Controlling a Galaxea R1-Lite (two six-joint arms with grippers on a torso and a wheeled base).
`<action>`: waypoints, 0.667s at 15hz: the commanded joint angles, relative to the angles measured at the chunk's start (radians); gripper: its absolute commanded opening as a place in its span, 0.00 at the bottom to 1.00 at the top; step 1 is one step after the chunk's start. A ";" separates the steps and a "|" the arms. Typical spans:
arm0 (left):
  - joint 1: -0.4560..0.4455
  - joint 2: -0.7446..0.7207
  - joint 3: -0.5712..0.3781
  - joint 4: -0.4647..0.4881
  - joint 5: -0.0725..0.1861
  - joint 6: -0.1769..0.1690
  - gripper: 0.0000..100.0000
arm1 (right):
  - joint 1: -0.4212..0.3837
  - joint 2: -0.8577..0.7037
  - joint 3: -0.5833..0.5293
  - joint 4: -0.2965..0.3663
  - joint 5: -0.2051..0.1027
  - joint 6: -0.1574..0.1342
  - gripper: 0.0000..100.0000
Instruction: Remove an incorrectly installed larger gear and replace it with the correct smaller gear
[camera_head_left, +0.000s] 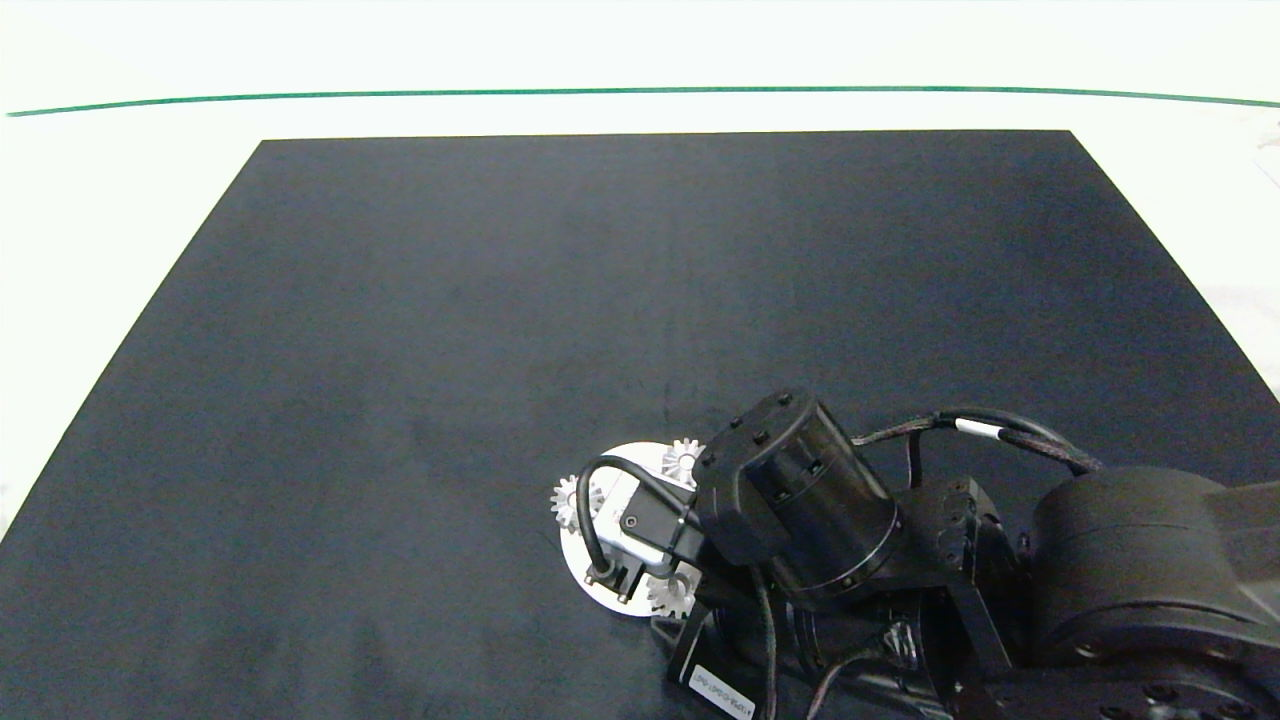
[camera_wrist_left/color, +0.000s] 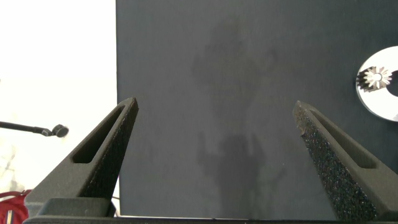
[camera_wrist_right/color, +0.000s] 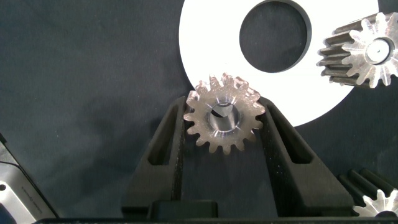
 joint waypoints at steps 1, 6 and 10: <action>0.000 -0.002 0.000 0.005 0.001 0.001 1.00 | 0.001 0.001 0.000 -0.003 -0.002 -0.002 0.28; 0.000 -0.008 0.000 0.005 0.001 0.001 1.00 | -0.001 0.001 0.007 -0.003 -0.005 -0.002 0.28; 0.000 -0.010 0.000 0.005 0.001 0.003 1.00 | 0.001 0.003 0.011 -0.003 -0.005 -0.002 0.28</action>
